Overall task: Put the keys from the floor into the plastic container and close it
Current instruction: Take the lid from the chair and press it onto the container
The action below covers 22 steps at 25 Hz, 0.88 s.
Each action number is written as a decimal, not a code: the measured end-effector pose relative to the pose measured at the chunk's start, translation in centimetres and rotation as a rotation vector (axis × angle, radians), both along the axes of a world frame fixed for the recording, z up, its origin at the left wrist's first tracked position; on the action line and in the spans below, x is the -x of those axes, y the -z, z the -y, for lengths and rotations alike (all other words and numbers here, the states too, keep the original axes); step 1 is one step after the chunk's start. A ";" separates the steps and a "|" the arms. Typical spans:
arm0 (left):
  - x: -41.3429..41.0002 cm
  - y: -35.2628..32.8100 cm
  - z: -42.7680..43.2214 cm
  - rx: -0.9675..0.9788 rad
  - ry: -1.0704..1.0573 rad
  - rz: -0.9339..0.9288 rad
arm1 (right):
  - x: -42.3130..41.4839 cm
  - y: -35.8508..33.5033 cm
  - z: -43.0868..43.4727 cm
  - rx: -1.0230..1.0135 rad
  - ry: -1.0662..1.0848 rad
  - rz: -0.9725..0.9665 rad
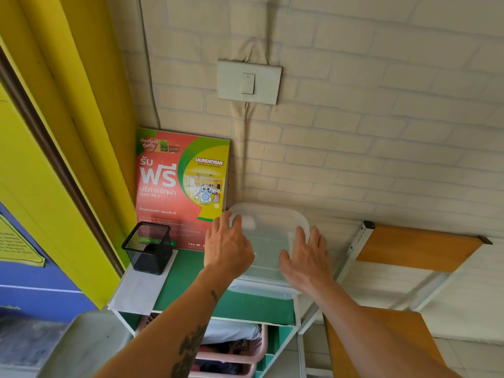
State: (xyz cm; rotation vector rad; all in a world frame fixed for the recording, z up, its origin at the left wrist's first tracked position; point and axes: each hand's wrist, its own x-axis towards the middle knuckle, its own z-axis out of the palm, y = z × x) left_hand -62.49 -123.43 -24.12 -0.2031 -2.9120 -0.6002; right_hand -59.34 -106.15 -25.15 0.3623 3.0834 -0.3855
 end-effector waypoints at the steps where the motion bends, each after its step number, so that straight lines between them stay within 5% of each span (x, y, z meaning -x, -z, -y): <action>1: 0.5 -0.1 -0.1 0.008 0.066 -0.035 | 0.6 -0.2 -0.2 -0.001 -0.030 -0.020; 5: 2.3 1.0 0.3 0.182 0.266 0.036 | 1.6 0.4 -0.4 -0.045 -0.159 0.053; 9: 2.8 2.3 0.6 0.243 0.266 0.169 | 1.5 1.3 -0.5 -0.059 -0.160 0.062; 22: 2.8 2.6 0.0 0.282 0.190 0.129 | 3.0 1.8 -1.1 -0.099 -0.201 0.079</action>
